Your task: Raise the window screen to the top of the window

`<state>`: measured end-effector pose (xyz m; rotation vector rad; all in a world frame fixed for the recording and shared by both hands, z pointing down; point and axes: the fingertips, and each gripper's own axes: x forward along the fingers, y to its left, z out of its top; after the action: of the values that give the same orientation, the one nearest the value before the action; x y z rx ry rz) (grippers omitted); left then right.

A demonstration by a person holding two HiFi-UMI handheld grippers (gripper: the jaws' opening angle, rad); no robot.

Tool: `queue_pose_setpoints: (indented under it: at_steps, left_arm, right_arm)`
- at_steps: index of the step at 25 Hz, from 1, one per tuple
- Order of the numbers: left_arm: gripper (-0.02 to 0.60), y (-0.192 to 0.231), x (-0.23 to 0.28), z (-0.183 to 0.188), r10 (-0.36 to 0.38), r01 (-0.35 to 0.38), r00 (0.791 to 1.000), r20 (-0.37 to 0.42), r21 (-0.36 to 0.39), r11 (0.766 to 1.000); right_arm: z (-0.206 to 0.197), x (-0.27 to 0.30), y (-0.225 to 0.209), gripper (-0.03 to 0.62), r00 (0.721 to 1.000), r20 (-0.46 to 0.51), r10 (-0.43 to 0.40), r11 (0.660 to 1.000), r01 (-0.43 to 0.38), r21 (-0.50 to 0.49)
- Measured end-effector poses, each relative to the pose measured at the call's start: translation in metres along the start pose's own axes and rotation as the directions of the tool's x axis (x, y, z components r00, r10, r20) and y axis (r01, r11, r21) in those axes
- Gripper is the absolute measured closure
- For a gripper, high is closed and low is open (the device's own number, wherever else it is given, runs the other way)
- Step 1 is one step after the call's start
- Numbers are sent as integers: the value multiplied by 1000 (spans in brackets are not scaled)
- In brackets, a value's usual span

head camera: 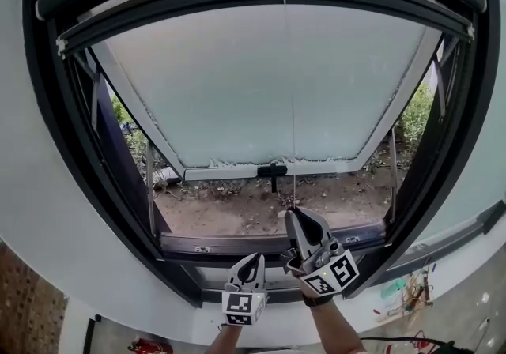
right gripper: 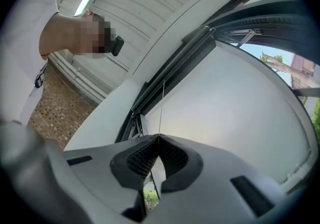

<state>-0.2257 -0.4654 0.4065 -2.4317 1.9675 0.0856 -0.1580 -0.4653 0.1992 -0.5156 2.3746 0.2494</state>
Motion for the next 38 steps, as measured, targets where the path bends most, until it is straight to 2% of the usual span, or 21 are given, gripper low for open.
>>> queue_pose_setpoints:
  at_steps: [4, 7, 9, 11, 12, 13, 14, 15, 16, 17, 18, 19, 22, 24, 27, 30, 38]
  left_arm:
    - [580, 1, -3, 1, 0, 0, 1000, -1, 8, 1000]
    - [581, 1, -3, 4, -1, 1, 1000, 5, 9, 1000]
    - [581, 2, -4, 6, 2, -2, 1000, 5, 9, 1000]
    - [581, 7, -3, 9, 7, -7, 1000, 6, 16, 1000]
    - [581, 8, -2, 11, 8, -9, 1000, 8, 19, 1000]
    - [581, 8, -1, 12, 8, -8, 1000, 10, 20, 1000]
    - [581, 6, -2, 10, 7, -7, 1000, 7, 18, 1000]
    - [581, 4, -2, 7, 8, -7, 1000, -1, 16, 1000]
    - [581, 3, -2, 3, 9, -9, 1000, -11, 13, 1000]
    - [581, 2, -1, 0, 12, -12, 1000, -22, 13, 1000]
    - [580, 2, 2, -4, 16, -16, 999, -33, 15, 1000]
    - [581, 2, 4, -6, 19, -18, 999, -43, 19, 1000]
    - [581, 6, 10, -11, 26, -25, 998, -49, 28, 999]
    - [581, 11, 14, -11, 38, -37, 998, -40, 28, 999]
    - [581, 17, 14, -17, 56, -54, 997, -53, 42, 998]
    - [581, 18, 13, -26, 65, -59, 994, -92, 62, 996]
    - [581, 11, 16, -22, 32, -29, 997, -69, 41, 999]
  right_arm:
    - [32, 18, 5, 592, 998, 58, 21, 999, -20, -27]
    - [46, 18, 6, 592, 992, 120, 38, 999, -38, -5]
    - [47, 7, 3, 592, 973, 224, 49, 987, -81, 136]
    - [29, -6, -12, 592, 965, 261, -4, 943, -83, 322]
    - [12, -14, -20, 592, 973, 226, -42, 929, -45, 368]
    - [-10, -24, -27, 592, 987, 142, -80, 934, 25, 357]
    - [-39, -36, -33, 592, 992, 2, -126, 953, 121, 277]
    - [-72, -51, -41, 592, 965, -173, -197, 965, 222, 138]
    - [-104, -69, -50, 592, 896, -339, -288, 954, 300, -18]
    - [-131, -87, -60, 592, 807, -460, -371, 928, 345, -142]
    - [-149, -101, -67, 592, 735, -533, -418, 908, 363, -211]
    - [-160, -111, -68, 592, 697, -574, -430, 902, 363, -235]
    - [-174, -128, -59, 592, 660, -629, -411, 911, 317, -262]
    - [-174, -131, -52, 592, 653, -639, -407, 914, 283, -293]
    - [-172, -130, -41, 592, 672, -630, -390, 921, 263, -289]
    - [-169, -130, -34, 592, 686, -622, -377, 926, 268, -266]
    - [-165, -133, -37, 592, 691, -609, -390, 921, 287, -264]
